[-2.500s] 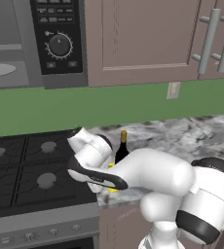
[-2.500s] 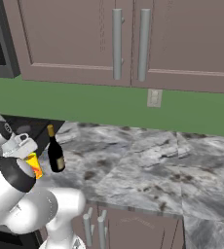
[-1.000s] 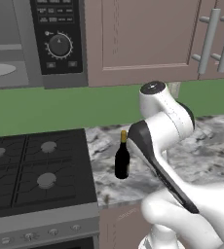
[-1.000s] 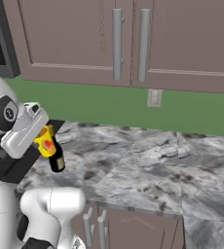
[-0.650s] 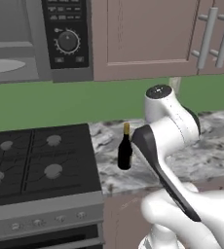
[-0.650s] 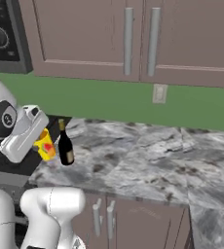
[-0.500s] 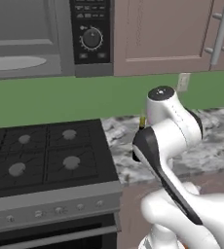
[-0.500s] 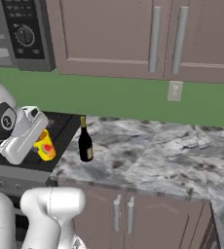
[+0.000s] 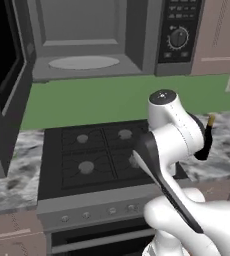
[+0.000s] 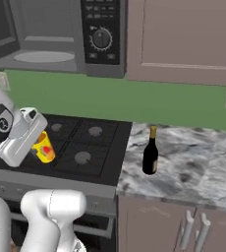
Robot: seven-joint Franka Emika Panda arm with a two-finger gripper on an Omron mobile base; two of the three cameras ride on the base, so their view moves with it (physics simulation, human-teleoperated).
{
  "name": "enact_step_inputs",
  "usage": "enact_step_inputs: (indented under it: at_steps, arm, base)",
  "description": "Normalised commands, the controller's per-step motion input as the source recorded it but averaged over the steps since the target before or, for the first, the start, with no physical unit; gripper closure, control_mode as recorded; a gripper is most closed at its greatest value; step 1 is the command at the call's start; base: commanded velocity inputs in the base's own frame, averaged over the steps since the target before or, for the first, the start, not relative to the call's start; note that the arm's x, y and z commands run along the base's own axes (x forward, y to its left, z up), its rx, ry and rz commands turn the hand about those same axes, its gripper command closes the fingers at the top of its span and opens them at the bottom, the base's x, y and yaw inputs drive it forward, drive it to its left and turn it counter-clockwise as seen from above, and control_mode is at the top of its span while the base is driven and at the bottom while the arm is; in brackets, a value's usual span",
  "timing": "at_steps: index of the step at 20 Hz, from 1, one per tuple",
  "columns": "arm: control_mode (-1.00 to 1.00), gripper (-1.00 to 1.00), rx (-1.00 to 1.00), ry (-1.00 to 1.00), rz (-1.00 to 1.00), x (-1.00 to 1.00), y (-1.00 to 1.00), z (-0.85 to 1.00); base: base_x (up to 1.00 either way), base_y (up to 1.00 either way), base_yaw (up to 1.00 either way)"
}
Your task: Place the microwavable item in the microwave. Then, close the microwave door and press the start button.
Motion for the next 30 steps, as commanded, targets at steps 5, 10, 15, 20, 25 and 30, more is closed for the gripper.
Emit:
enact_step_inputs:
  at_steps: [5, 10, 15, 20, 25, 30]
  arm:
    - [1.00, 1.00, 0.00, 0.00, 0.00, 0.00, 0.00, 0.00]
    - [1.00, 1.00, 0.00, 0.00, 0.00, 0.00, 0.00, 0.00]
    - [1.00, 1.00, 0.00, 0.00, 0.00, 0.00, 0.00, 0.00]
    - [1.00, 1.00, 0.00, 0.00, 0.00, 0.00, 0.00, 0.00]
    - [1.00, 1.00, 0.00, 0.00, 0.00, 0.00, 0.00, 0.00]
    - [1.00, 1.00, 0.00, 0.00, 0.00, 0.00, 0.00, 0.00]
  base:
    - [0.44, 0.43, 0.00]
    - [0.43, 0.07, 0.01]
    - [0.58, 0.19, 0.04]
    - [0.72, 0.03, 0.09]
    - [0.49, 0.00, 0.15]
    - [0.36, 0.00, 0.17]
